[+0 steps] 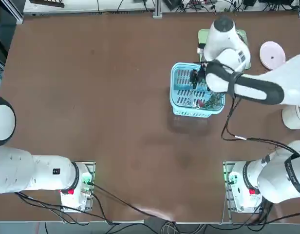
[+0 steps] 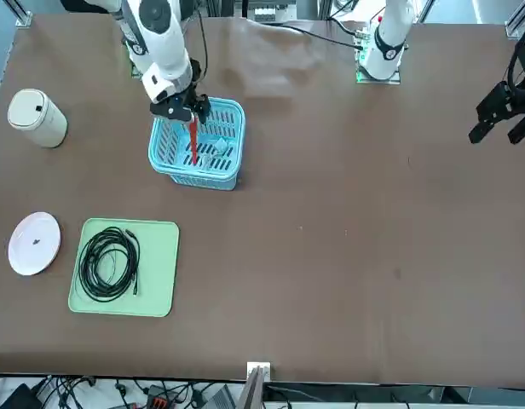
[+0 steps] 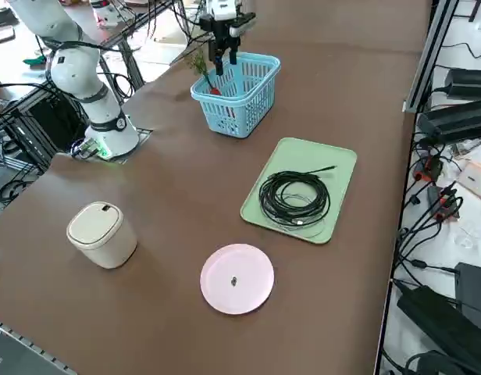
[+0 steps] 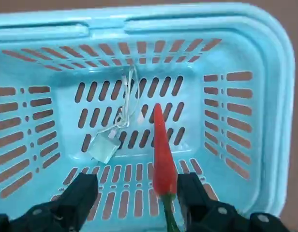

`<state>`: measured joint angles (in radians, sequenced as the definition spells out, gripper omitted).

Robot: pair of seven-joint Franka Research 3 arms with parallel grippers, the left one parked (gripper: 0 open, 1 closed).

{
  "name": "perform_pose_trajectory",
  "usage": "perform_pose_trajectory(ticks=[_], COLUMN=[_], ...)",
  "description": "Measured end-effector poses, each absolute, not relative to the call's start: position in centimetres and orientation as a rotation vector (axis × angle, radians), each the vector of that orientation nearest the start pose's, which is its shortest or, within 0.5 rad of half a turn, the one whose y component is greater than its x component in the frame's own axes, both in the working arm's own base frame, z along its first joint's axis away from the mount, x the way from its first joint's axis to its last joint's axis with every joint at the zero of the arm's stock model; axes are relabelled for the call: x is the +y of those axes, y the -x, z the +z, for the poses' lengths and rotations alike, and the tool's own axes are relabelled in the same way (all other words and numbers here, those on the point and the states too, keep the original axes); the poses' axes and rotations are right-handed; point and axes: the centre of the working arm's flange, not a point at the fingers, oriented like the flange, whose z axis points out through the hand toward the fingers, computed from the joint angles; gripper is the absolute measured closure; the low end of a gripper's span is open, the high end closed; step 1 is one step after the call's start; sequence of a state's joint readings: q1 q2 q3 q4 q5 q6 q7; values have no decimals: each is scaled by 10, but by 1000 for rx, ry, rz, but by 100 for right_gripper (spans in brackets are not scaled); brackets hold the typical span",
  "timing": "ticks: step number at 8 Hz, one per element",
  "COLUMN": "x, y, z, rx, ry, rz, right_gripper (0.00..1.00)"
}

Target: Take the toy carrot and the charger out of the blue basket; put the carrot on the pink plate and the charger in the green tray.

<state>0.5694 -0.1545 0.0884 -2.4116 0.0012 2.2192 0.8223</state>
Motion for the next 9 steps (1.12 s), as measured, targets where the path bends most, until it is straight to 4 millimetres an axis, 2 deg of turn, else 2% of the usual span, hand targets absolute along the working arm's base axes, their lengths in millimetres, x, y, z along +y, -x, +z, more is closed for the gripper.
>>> perform_pose_trajectory(ticks=[2, 4, 9], x=[282, 286, 284], y=[-360, -359, -357], z=[342, 328, 313], rx=[253, 238, 240], ry=[3161, 3165, 3173], rz=[24, 34, 54], right_gripper=[0, 0, 0])
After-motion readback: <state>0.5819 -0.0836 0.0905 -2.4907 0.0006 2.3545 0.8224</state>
